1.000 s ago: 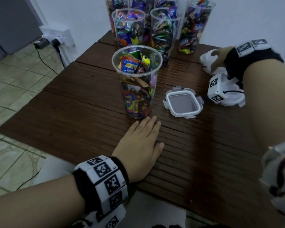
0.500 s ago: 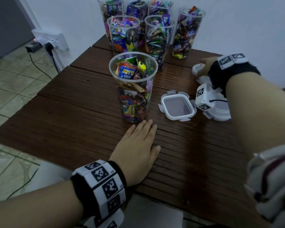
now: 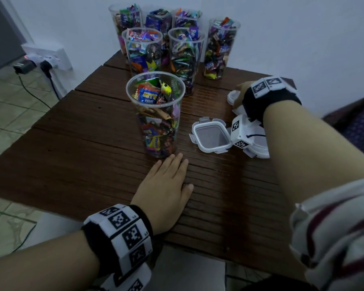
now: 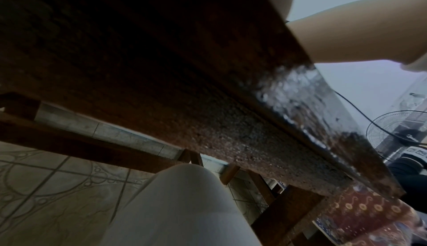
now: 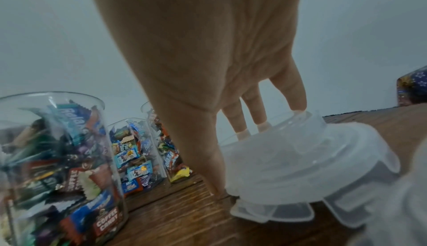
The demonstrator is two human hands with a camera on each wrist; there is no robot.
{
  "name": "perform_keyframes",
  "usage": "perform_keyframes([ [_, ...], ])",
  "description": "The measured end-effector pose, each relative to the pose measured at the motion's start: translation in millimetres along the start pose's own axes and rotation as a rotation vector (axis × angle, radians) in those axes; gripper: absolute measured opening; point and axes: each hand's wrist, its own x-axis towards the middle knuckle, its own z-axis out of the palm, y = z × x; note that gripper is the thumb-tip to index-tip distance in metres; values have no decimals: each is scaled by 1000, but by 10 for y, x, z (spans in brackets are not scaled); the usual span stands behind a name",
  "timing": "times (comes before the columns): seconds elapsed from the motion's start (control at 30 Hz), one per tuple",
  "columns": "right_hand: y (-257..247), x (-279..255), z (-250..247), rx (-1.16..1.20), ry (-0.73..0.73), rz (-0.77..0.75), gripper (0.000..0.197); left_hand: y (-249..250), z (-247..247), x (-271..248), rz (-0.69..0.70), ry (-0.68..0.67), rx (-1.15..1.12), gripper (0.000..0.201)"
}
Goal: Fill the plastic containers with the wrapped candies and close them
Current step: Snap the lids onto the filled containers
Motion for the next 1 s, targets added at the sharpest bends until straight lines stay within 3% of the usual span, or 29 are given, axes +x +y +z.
perform_keyframes([
  [0.1, 18, -114, -25, 57, -2, 37, 50, -3, 9, -4, 0, -4, 5, 91],
  [0.17, -14, -289, -20, 58, -48, 24, 47, -7, 11, -5, -5, 8, 2, 78],
  [0.23, -5, -310, 33, 18, -26, -12, 64, -7, 3, -5, -12, 7, -11, 64],
  [0.33, 121, -198, 124, 24, -60, -11, 80, 5, -14, -13, -15, 8, -29, 60],
  [0.43, 3, -505, 65, 3, -62, -48, 66, 10, -17, -14, -16, 8, -30, 60],
  [0.53, -98, -726, 6, -5, -66, -32, 78, 10, -22, -16, -10, 9, -39, 60],
  [0.63, -210, -927, -113, 33, -138, -32, 65, 3, -7, -19, -6, 18, -55, 60],
  [0.8, -245, -944, -34, 84, -138, 15, 77, -10, 14, -21, -3, 45, -82, 61],
  [1.0, -312, -988, 73, 144, -176, 35, 66, -16, 16, -29, -8, 80, -118, 62],
])
